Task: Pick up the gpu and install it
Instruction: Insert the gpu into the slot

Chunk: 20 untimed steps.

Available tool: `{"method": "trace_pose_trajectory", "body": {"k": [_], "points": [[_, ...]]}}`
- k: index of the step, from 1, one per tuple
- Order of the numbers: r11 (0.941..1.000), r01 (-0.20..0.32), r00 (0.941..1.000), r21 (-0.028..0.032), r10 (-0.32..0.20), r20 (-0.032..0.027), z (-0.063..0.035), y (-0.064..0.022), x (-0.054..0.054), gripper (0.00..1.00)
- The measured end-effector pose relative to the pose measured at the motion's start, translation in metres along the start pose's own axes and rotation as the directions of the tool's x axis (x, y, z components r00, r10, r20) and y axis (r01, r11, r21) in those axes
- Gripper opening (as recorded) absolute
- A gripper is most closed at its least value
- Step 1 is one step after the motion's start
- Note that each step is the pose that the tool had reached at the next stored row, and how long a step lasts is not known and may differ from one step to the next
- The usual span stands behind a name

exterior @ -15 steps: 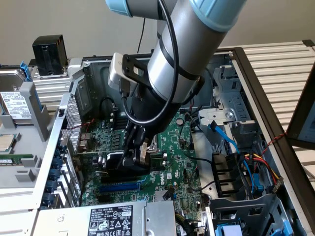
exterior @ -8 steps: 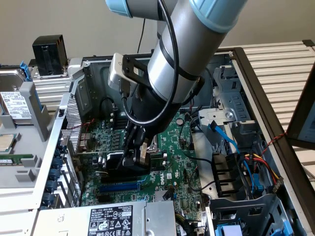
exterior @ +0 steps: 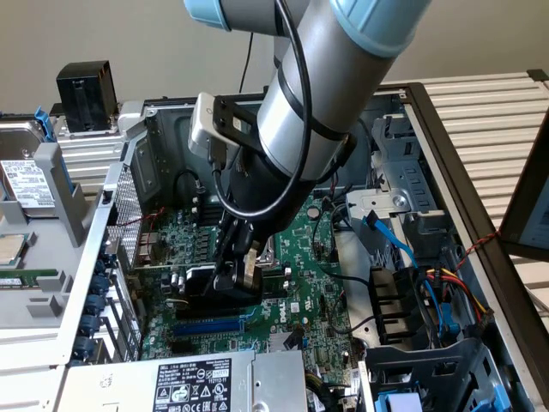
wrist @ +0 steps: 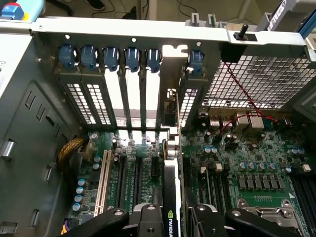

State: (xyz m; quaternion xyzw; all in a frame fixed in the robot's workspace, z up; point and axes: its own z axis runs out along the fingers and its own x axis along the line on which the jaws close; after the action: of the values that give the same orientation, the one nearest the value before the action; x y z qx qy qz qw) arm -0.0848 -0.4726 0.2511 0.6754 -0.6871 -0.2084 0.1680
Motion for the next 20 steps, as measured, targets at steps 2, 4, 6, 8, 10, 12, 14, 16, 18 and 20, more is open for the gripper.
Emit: {"method": "trace_pose_trajectory", "body": {"k": [2, 4, 6, 8, 10, 12, 14, 16, 18, 20], "points": [[1.0000, 0.000, 1.0000, -0.0007, 0.000, -0.0001, -0.0001, -0.0003, 0.0000, 0.27], [1.0000, 0.000, 1.0000, -0.0035, 0.000, 0.0003, 0.0000, -0.0013, 0.0000, 0.27], [1.0000, 0.000, 1.0000, -0.0068, 0.000, 0.0001, 0.0001, -0.0024, 0.0000, 0.27], [1.0000, 0.000, 1.0000, -0.0083, 0.000, 0.0002, 0.0011, -0.0030, 0.0000, 0.27], [0.9999, 0.000, 1.0000, -0.0104, 0.000, -0.0002, 0.0028, -0.0042, 0.0002, 0.27], [0.9999, -0.001, 1.0000, -0.0124, 0.001, -0.0006, 0.0049, -0.0054, 0.0003, 0.27], [0.9999, -0.001, 1.0000, -0.0156, 0.001, -0.0012, 0.0057, -0.0059, 0.0003, 0.27], [0.9998, -0.001, 1.0000, -0.0194, 0.001, -0.0013, 0.0059, -0.0060, 0.0004, 0.27], [0.9997, -0.002, 1.0000, -0.0227, 0.002, -0.0015, 0.0068, -0.0066, 0.0003, 0.27], [0.9997, -0.003, 1.0000, -0.0254, 0.003, -0.0029, 0.0080, -0.0072, 0.0004, 0.27]]}}
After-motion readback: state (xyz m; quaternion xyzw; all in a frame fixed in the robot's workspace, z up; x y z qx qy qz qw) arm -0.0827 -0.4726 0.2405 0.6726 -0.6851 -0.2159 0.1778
